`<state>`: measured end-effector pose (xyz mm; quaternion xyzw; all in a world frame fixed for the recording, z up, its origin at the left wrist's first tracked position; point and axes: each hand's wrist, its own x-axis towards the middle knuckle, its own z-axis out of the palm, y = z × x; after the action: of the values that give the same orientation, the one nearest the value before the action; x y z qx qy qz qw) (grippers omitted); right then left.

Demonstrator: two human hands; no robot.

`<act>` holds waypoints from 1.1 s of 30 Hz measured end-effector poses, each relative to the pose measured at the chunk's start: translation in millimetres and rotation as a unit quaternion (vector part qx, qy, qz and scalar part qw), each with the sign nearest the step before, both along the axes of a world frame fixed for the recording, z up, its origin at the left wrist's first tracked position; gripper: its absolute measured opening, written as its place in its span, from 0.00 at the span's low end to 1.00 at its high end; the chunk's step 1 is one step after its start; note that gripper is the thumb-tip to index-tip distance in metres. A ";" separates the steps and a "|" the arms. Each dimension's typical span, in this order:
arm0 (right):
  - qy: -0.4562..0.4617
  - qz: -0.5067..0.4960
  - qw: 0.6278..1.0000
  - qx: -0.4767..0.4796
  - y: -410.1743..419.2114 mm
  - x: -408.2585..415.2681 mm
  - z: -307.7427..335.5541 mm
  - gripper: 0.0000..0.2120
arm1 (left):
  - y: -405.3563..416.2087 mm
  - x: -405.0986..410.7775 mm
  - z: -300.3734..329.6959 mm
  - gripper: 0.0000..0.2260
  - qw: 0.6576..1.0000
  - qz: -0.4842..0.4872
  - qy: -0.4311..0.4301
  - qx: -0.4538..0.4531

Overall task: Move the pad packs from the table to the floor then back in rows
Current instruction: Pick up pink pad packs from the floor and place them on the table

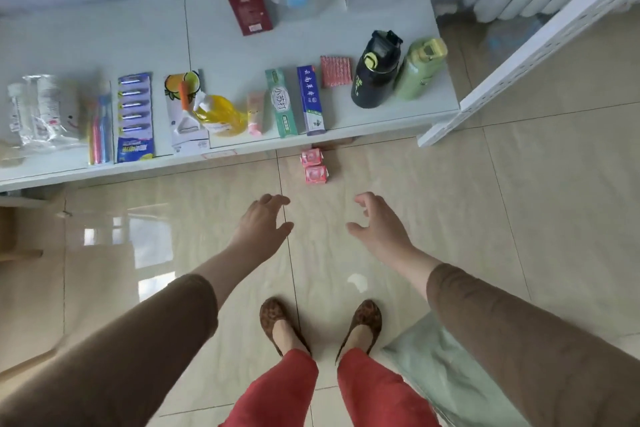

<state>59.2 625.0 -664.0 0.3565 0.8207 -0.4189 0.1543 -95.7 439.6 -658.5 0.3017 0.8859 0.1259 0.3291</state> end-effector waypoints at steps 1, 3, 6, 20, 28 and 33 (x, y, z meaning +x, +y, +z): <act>-0.005 -0.002 1.000 -0.006 -0.2 -0.6 -28.3 0.26 | 2.4 -1.8 -27.7 0.22 1.000 0.010 -0.010 -0.004; -0.011 -0.002 1.000 -0.016 0.0 -5.8 -84.8 0.29 | 8.5 -9.4 -82.7 0.24 0.999 0.025 -0.020 -0.011; -0.012 0.003 1.000 -0.019 4.0 -22.8 -168.3 0.33 | 21.7 -30.6 -164.7 0.25 1.000 0.022 -0.011 -0.017; 0.084 0.050 0.995 0.028 48.2 -141.8 -418.5 0.45 | 120.6 -137.7 -407.1 0.27 0.995 0.001 0.081 0.053; 0.106 0.062 0.991 0.052 55.6 -127.6 -440.9 0.22 | 147.8 -139.3 -433.5 0.28 0.992 0.029 0.070 0.098; 0.073 0.022 0.997 0.022 50.7 -65.8 -391.5 0.23 | 117.1 -108.1 -398.1 0.24 0.994 0.061 0.045 0.073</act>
<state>-6.6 675.7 -1055.6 0.3100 0.8464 -0.4222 0.0958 -203.8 556.6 -1056.6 0.2753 0.9052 0.1964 0.2573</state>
